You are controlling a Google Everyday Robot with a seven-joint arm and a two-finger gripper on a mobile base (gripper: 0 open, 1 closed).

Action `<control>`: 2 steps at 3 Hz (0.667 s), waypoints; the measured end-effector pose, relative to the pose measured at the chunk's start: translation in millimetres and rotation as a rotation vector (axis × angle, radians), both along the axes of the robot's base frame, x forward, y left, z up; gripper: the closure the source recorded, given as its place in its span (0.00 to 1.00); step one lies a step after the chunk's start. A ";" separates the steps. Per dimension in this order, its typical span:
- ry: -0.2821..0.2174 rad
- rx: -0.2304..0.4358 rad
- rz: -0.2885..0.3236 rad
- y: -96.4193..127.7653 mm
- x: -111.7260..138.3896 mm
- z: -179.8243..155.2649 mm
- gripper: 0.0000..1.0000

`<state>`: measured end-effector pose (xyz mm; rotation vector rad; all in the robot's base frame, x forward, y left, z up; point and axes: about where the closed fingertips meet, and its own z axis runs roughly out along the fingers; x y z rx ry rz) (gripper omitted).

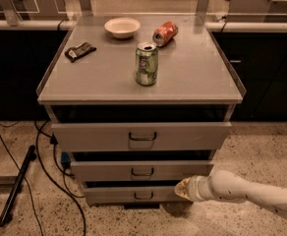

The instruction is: Close middle drawer

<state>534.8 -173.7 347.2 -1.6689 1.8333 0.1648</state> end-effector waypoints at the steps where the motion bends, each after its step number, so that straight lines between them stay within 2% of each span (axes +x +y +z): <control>1: 0.189 0.022 0.070 2.5 -60.9 2.9 1.00; 2: 0.239 0.033 0.108 7.8 -76.8 1.6 0.82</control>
Offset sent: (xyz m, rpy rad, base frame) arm -0.0536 0.0018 0.0025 0.0191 0.1674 0.0602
